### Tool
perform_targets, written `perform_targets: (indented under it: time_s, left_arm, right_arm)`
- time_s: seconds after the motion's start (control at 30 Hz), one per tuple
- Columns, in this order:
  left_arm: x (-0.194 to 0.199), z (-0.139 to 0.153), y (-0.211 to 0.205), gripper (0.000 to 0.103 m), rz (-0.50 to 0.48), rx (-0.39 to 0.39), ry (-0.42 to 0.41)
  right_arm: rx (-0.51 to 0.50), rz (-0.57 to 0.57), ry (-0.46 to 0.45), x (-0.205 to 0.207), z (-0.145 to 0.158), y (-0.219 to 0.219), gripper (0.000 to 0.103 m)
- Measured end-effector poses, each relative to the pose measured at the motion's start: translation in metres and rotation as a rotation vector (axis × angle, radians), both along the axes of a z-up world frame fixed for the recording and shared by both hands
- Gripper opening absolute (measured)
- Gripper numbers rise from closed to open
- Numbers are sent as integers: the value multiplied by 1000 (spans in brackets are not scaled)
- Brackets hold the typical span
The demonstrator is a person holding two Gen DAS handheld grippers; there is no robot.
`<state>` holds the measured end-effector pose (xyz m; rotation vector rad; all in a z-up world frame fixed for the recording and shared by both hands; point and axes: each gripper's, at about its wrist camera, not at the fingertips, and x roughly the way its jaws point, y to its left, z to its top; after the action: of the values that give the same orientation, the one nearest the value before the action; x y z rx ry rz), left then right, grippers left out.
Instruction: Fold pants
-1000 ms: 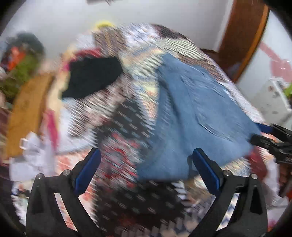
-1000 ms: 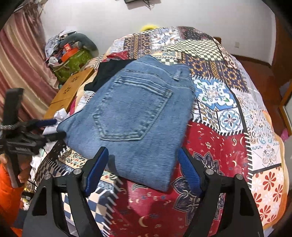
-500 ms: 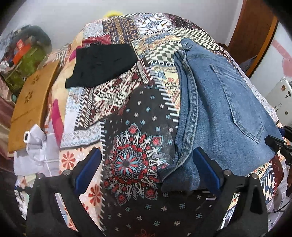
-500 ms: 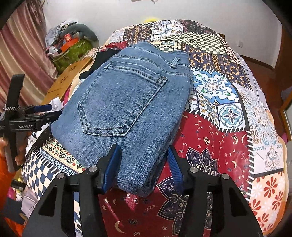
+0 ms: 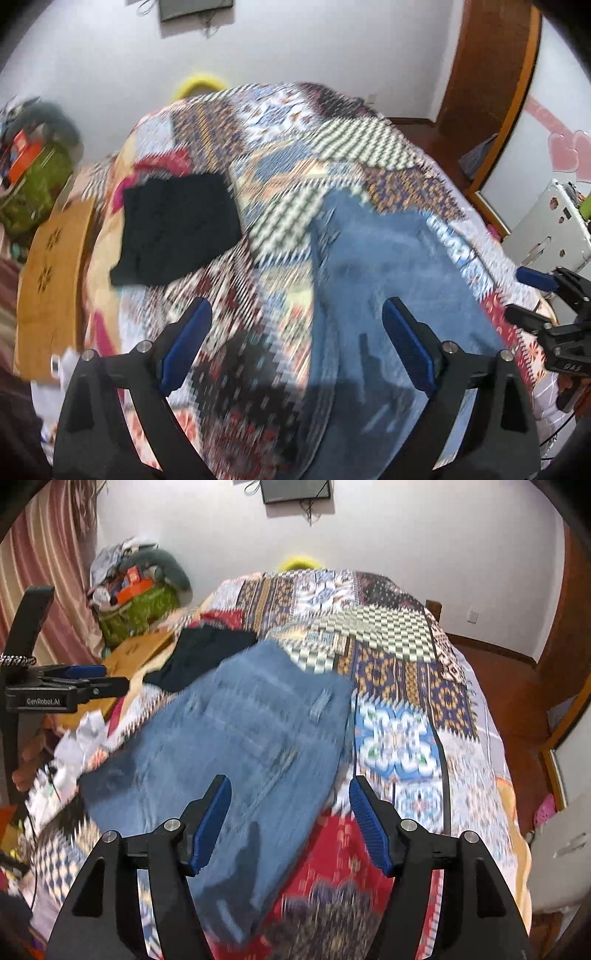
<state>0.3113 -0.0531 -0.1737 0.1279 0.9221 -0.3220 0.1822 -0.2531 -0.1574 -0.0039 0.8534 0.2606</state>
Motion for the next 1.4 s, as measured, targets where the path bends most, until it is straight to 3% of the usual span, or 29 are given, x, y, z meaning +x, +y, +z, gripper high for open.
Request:
perform_targets:
  time_s: [0.17,0.27,0.47,0.5,0.6,0.83,0.97,1.13,1.23,1.33,1.4]
  left_arm:
    - [42,-3,-34,94,-53,29,-34]
    - [65,-18,-49,83,-86,37,17]
    - [99,-60,-67,66,-141,37,139]
    - [102,-66,-68,66,-145,46,147]
    - [107,-78,-67,66,-147,36,161]
    - [112,-93,-63,67,-122,36,190]
    - [114,-98,-62,78,-74,60,191]
    - [111,-85,-63,77,-77,64,180]
    - [97,-67,-62,76,-93,98,110]
    - [80,-43,-57,76,-120,85,47]
    - [68,-29,-51,76,-132,59,20]
  right_arm:
    - [80,-41,37,50,-13,-11,63]
    - [168,-70,108,80,-30,-21,63]
    - [202,-73,174,128,-57,-25,55]
    - [204,-67,179,133,-61,-24,53]
    - [202,-57,206,143,-76,-22,34]
    - [224,-48,189,145,-87,-29,23]
    - [161,-55,198,148,-92,-21,20]
    - [98,-61,208,149,-83,-16,22]
    - [80,-67,192,140,-69,-18,22]
    - [59,-36,154,122,-49,-19,27]
    - [51,-17,119,107,-36,-18,36]
